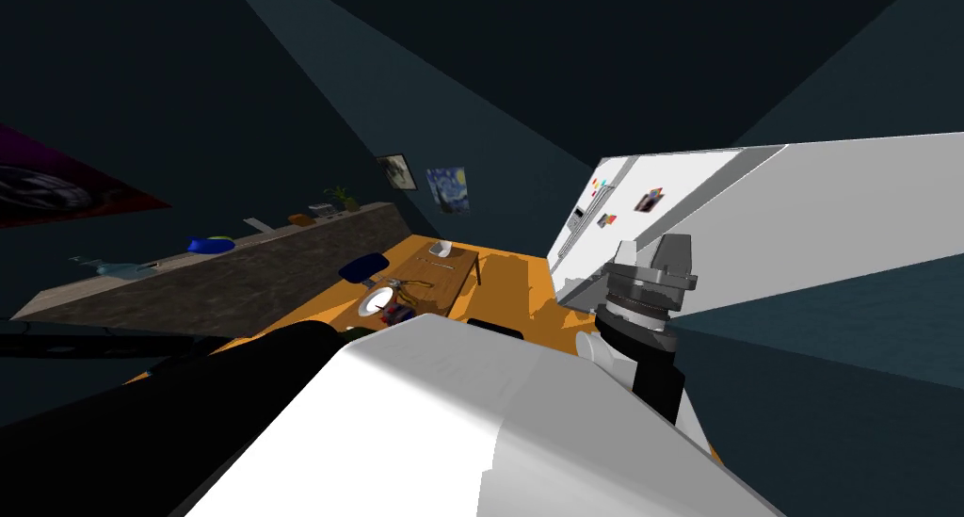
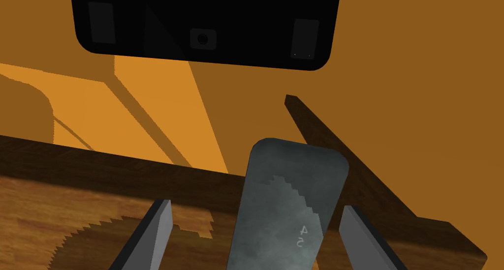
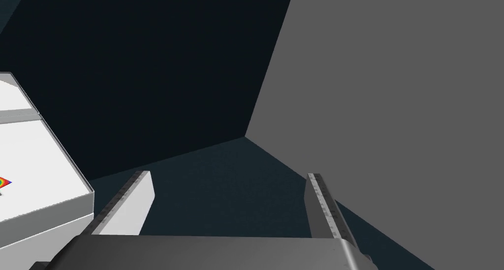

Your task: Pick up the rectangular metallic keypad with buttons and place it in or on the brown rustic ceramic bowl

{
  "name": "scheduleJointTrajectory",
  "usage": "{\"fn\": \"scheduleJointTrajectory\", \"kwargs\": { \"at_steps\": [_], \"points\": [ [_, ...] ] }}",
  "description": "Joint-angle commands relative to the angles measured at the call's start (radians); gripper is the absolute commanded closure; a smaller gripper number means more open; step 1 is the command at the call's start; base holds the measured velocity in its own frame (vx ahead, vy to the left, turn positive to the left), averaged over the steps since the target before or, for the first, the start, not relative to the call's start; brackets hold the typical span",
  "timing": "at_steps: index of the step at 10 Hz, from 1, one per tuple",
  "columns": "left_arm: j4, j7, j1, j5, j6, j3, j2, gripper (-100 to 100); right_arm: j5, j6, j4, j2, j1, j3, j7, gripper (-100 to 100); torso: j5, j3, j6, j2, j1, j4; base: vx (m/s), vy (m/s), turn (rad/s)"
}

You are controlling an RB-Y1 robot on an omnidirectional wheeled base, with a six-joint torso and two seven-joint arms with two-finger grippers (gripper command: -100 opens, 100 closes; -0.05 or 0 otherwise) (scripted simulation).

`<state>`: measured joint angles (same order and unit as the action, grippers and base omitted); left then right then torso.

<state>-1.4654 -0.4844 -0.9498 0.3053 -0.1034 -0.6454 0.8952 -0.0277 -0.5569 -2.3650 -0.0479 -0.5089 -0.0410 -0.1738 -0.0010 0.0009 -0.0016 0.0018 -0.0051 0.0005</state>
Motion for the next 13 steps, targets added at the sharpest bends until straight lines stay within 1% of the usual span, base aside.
{"fn": "scheduleJointTrajectory", "kwargs": {
  "at_steps": [1,2,3,4,5,9,10,11,13],
  "points": [
    [0.028,-0.003,0.019,0.009,0.002,-0.005,-0.025,-100,0.0,0.0,0.0,0.0,0.0,0.0,0.0,0,0.0,0.0,0.0,0.0,0.0,0.0,-0.086,0.004,-0.13],
    [0.051,-0.006,0.032,0.015,0.004,-0.007,-0.047,-100,0.0,0.0,0.0,0.0,0.0,0.0,0.0,0,0.0,0.001,0.0,0.001,0.0,0.0,-0.074,0.001,-0.151],
    [0.062,-0.007,0.038,0.018,0.005,-0.008,-0.058,-100,0.0,0.0,0.0,0.0,0.0,0.0,0.0,0,0.0,0.001,0.0,0.001,0.0,0.0,-0.063,-0.001,-0.135],
    [0.051,-0.006,0.033,0.016,0.002,-0.007,-0.048,-100,0.0,0.0,0.0,0.0,0.0,0.0,0.0,0,0.001,0.0,0.0,0.0,0.0,0.0,-0.025,0.001,-0.025],
    [0.052,-0.006,0.035,0.016,0.004,-0.007,-0.049,100,0.0,0.0,0.0,0.0,0.0,0.0,0.0,0,0.002,0.0,-0.001,-0.001,0.002,0.0,0.0,0.0,0.0],
    [0.05,-0.005,0.037,0.016,0.006,-0.005,-0.049,100,0.0,0.0,0.0,0.0,0.0,0.0,0.0,0,0.003,-0.001,-0.003,-0.001,0.004,-0.001,0.0,0.0,-0.004],
    [0.05,-0.005,0.037,0.016,0.006,-0.005,-0.049,0,0.0,0.0,0.0,0.0,0.0,0.0,0.0,0,0.003,-0.001,-0.003,-0.001,0.004,-0.001,0.0,0.0,0.0],
    [0.028,-0.003,0.019,0.009,0.002,-0.005,-0.025,100,0.0,0.0,0.0,0.0,0.0,0.0,0.0,0,0.003,-0.001,-0.003,-0.001,0.004,-0.001,0.042,0.009,0.192],
    [-0.016,0.001,-0.006,-0.003,-0.003,-0.001,0.019,100,0.0,0.0,0.0,0.0,-0.001,0.0,0.0,0,0.003,-0.003,-0.005,-0.005,0.004,-0.003,0.093,-0.003,0.258]
  ]
}}
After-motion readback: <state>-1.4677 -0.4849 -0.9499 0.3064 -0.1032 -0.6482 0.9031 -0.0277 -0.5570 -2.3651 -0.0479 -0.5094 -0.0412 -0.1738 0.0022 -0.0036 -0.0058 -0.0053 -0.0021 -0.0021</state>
